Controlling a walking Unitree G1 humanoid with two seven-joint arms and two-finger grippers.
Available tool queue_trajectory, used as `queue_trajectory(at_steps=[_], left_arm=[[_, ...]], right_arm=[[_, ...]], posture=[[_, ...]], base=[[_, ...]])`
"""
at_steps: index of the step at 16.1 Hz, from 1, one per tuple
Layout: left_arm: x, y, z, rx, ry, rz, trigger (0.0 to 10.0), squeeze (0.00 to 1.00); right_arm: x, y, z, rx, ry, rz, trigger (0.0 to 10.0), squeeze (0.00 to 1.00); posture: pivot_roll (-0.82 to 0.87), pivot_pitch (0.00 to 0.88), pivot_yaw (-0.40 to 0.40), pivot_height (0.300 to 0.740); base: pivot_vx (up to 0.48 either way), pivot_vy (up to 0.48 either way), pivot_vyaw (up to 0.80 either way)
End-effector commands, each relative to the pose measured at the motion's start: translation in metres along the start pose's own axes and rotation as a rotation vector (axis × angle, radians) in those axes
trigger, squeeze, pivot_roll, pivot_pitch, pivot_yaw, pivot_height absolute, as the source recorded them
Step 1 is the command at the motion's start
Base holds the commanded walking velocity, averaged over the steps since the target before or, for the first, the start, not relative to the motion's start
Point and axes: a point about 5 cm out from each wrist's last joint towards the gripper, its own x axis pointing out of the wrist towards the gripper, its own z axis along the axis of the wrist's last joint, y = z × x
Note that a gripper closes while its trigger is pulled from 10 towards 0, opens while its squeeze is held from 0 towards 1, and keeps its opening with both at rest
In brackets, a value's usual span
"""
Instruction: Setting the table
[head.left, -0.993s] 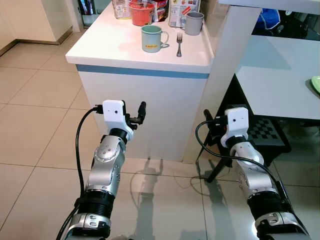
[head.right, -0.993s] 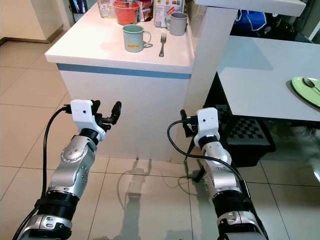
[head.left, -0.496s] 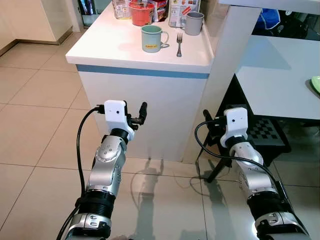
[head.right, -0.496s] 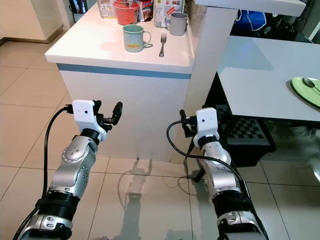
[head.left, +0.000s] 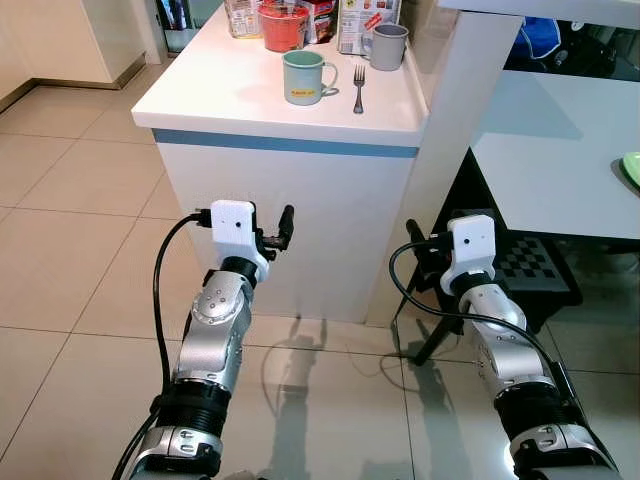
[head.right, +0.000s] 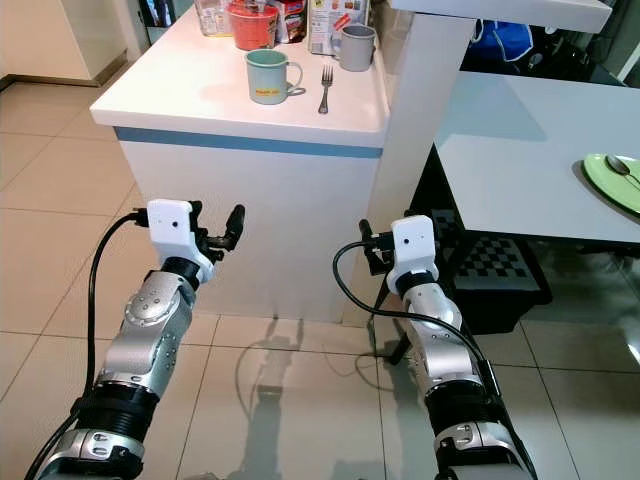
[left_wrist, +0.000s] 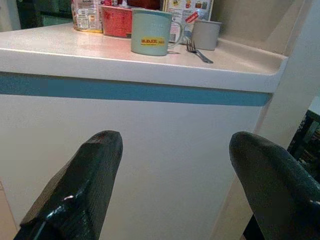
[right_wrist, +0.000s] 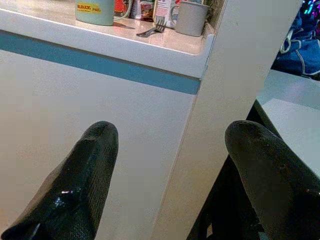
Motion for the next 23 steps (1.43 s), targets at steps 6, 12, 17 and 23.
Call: queue_trajectory(at_steps=[6,12,17,23], left_arm=[[0.0014,0.0003,0.0004,0.015,0.003,0.01,10.0,0.0],[0.0011,0.0002,-0.002,0.051,0.024,-0.003,10.0,0.0],[0.0022,0.0019,-0.0003,0.064,0.014,0.007,10.0,0.0],[0.0023,0.0022,-0.0007,0.062,0.012,0.007,10.0,0.0]], right_arm=[[-0.0003,-0.0028,-0.0026,-0.01,0.023,-0.01,10.0,0.0],[0.0004,-0.0024,-0.0029,-0.007,0.025,-0.012,10.0,0.0],[0.0004,-0.0025,-0.0029,-0.009,0.025,-0.013,10.0,0.0],[0.0006,-0.0011,-0.0037,-0.009,0.027,-0.008,10.0,0.0]], posture=[[-0.01,0.0,-0.025,0.74],[-0.02,0.0,-0.018,0.74],[-0.02,0.0,-0.017,0.74],[-0.01,0.0,-0.019,0.74]], base=[[0.0,0.0,0.0],[0.0,0.0,0.0],[0.48,0.0,0.0],[0.476,0.0,0.0]])
